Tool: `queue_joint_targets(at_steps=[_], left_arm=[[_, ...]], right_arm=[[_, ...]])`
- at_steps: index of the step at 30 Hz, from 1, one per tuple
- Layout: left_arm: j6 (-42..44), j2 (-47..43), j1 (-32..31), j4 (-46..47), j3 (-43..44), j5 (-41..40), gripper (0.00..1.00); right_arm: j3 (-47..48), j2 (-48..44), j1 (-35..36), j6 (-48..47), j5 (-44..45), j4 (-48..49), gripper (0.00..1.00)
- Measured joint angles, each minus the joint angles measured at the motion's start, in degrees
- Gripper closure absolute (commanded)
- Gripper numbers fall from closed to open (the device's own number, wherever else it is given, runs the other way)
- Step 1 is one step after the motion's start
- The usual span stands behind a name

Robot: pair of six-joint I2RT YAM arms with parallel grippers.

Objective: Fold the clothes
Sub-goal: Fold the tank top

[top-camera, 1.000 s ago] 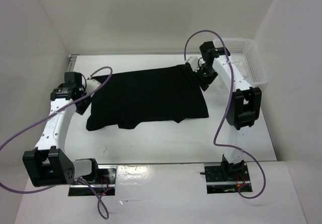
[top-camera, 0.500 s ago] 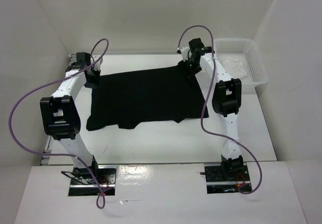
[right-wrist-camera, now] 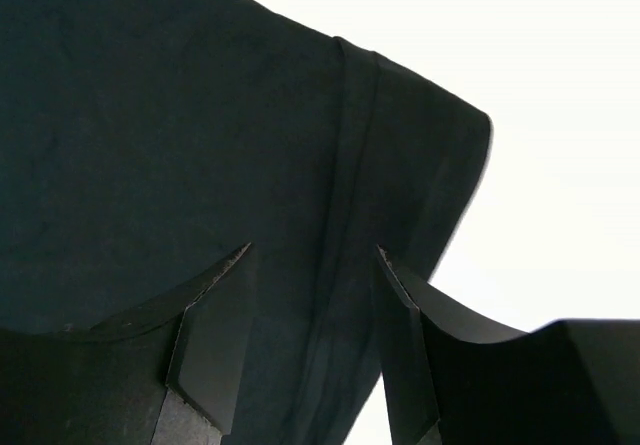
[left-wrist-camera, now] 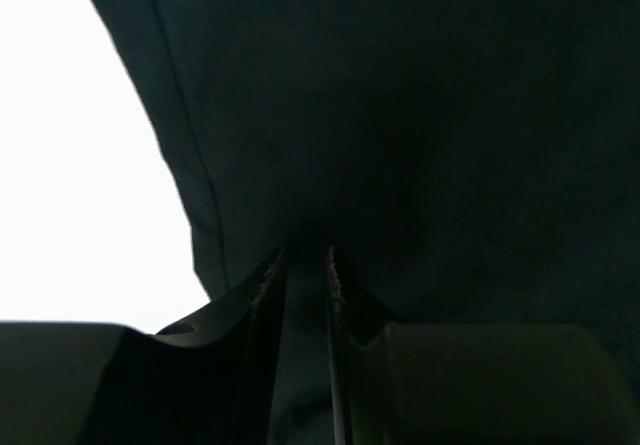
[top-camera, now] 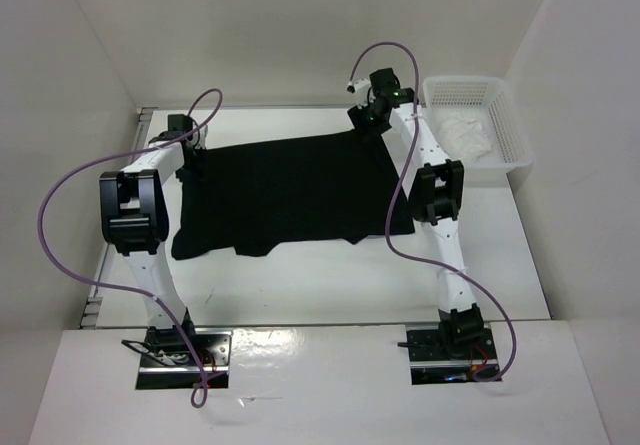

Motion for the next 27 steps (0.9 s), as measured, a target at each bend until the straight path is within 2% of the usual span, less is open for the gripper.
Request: queue_joint_targets(at_steps=[4, 11, 23, 27], left_arm=[[-0.8, 0.9, 0.0, 0.2, 0.0, -0.6, 0.73], [-0.8, 0.9, -0.1, 0.9, -0.6, -0.8, 0.74], [-0.8, 0.6, -0.3, 2.4, -3.2, -1.0, 0.80], [-0.9, 0.3, -0.3, 3.2, -3.9, -1.0, 0.91]], right_arm=[[2.5, 3.3, 0.2, 0.2, 0.1, -0.8, 0.45], [5.5, 6.5, 0.0, 1.0, 0.7, -1.2, 0.59], [6.2, 8.2, -1.0, 1.2, 2.4, -1.3, 0.64], [6.3, 8.9, -1.1, 1.3, 3.1, -1.3, 0.65]])
